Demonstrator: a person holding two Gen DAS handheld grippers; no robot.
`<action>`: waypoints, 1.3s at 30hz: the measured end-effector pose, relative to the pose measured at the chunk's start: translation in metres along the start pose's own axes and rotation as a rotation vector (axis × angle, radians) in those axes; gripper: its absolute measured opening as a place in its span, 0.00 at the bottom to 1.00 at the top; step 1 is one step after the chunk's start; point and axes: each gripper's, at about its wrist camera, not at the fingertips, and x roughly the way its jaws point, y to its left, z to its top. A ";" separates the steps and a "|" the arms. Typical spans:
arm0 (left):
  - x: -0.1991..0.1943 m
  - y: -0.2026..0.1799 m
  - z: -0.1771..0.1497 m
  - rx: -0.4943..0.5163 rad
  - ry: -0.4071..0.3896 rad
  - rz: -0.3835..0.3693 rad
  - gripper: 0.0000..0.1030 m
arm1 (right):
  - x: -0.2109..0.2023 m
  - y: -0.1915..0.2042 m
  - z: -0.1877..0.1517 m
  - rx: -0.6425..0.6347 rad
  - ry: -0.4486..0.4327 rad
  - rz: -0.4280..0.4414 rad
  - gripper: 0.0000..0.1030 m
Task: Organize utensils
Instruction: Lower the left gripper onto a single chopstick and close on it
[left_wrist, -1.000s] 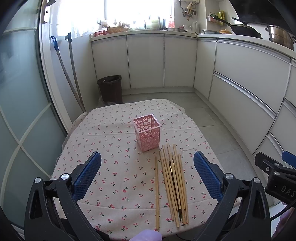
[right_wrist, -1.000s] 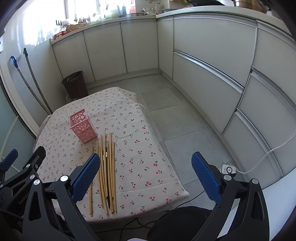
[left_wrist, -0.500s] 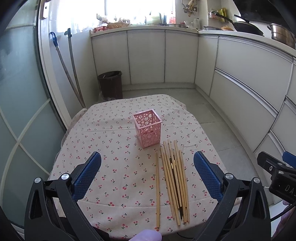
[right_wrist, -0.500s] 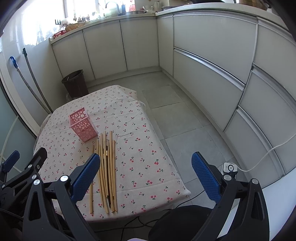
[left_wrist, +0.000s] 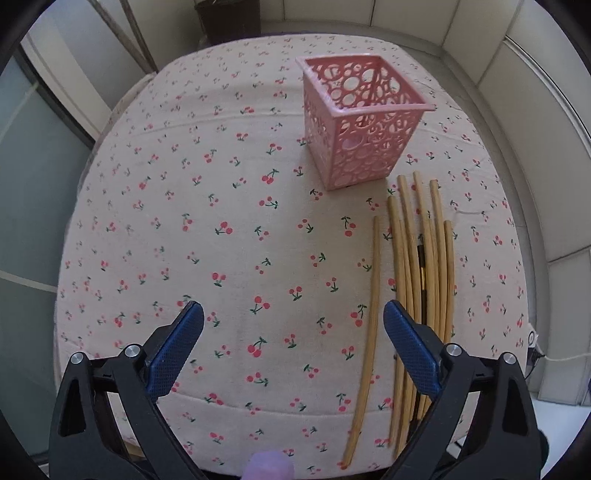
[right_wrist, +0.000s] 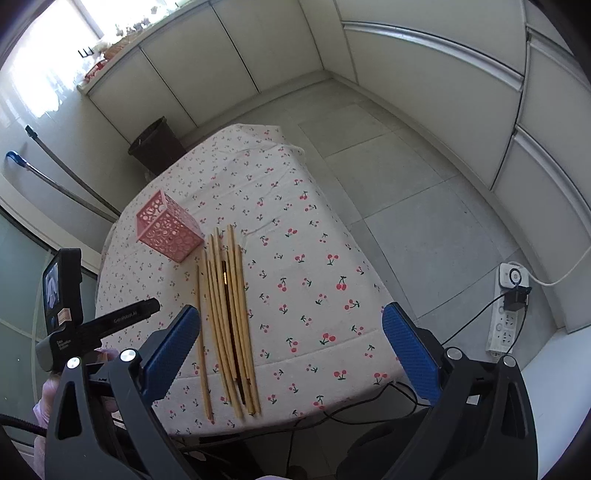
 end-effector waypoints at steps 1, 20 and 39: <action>0.005 0.000 0.003 -0.018 0.014 -0.026 0.83 | 0.007 -0.001 0.000 0.008 0.028 -0.004 0.93; 0.067 -0.029 0.026 -0.026 0.133 0.032 0.62 | 0.063 -0.017 0.023 0.028 0.162 -0.038 0.93; 0.040 0.045 0.006 -0.013 0.053 -0.162 0.04 | 0.128 0.021 0.046 0.049 0.312 0.057 0.37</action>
